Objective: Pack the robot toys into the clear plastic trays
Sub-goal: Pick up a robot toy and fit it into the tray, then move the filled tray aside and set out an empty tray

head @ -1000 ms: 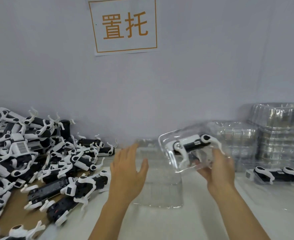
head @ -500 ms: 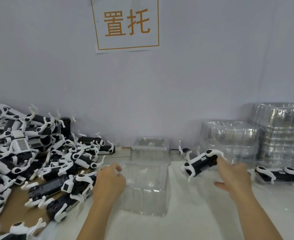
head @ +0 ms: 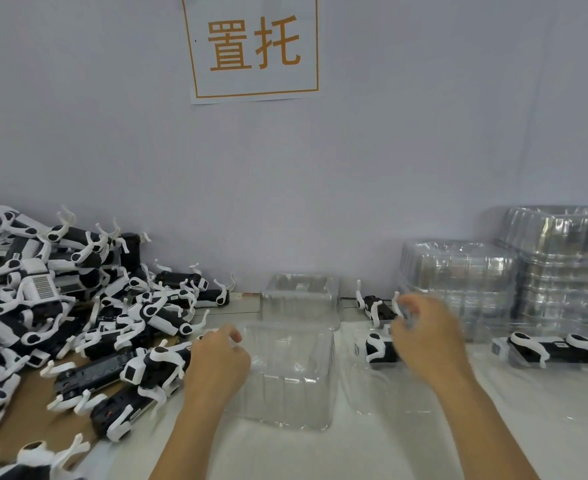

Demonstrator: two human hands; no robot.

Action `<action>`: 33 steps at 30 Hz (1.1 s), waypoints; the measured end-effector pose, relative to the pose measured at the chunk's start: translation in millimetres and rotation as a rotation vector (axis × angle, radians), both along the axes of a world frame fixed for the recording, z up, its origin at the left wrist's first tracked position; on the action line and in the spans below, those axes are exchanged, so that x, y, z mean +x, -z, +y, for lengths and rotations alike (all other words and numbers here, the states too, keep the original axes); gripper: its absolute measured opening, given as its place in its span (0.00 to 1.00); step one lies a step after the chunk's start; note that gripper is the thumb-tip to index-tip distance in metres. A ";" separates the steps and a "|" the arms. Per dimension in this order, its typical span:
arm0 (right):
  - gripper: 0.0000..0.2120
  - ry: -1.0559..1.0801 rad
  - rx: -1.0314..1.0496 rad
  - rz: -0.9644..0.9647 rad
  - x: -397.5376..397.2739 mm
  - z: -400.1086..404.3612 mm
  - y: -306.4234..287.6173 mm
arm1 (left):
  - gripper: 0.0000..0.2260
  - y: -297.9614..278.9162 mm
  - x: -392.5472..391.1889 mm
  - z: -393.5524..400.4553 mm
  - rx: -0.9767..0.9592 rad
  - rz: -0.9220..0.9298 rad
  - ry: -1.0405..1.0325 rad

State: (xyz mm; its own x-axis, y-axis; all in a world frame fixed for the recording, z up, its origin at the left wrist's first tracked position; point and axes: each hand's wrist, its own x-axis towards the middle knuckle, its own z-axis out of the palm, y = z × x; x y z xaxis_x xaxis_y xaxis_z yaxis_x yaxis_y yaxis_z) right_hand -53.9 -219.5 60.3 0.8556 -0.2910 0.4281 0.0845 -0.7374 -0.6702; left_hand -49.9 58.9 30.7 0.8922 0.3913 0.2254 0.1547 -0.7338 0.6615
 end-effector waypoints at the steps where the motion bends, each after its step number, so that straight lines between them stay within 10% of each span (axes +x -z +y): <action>1: 0.13 -0.172 -0.019 0.032 -1.3 8.8 4.0 | 0.14 0.2 0.3 0.0 0.000 -0.003 0.003; 6: 0.14 -0.303 -0.342 0.274 4.4 41.8 29.0 | 0.13 3.0 2.1 1.6 -0.002 -0.024 0.008; 18: 0.10 0.337 -0.078 0.244 13.8 -12.1 24.5 | 0.10 0.8 2.1 -4.0 0.266 -0.154 0.081; 22: 0.13 0.474 0.037 0.102 17.2 -27.6 31.9 | 0.08 -8.6 -4.6 -14.3 0.146 -0.234 0.407; 26: 0.18 0.452 0.117 -0.100 17.6 -28.9 38.7 | 0.03 -8.5 -10.6 -30.2 0.123 -0.151 0.625; 33: 0.15 0.054 0.151 -0.330 22.2 7.0 30.6 | 0.22 -2.4 -5.1 -37.8 0.197 0.041 0.631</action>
State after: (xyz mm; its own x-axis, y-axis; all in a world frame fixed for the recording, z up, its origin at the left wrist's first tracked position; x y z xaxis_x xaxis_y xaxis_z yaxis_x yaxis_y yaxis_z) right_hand -31.6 -212.5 29.7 0.6602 -0.4131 0.6273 0.2779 -0.6415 -0.7150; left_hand -55.0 21.1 33.1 0.9460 -0.2547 0.2006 -0.3228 -0.7985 0.5081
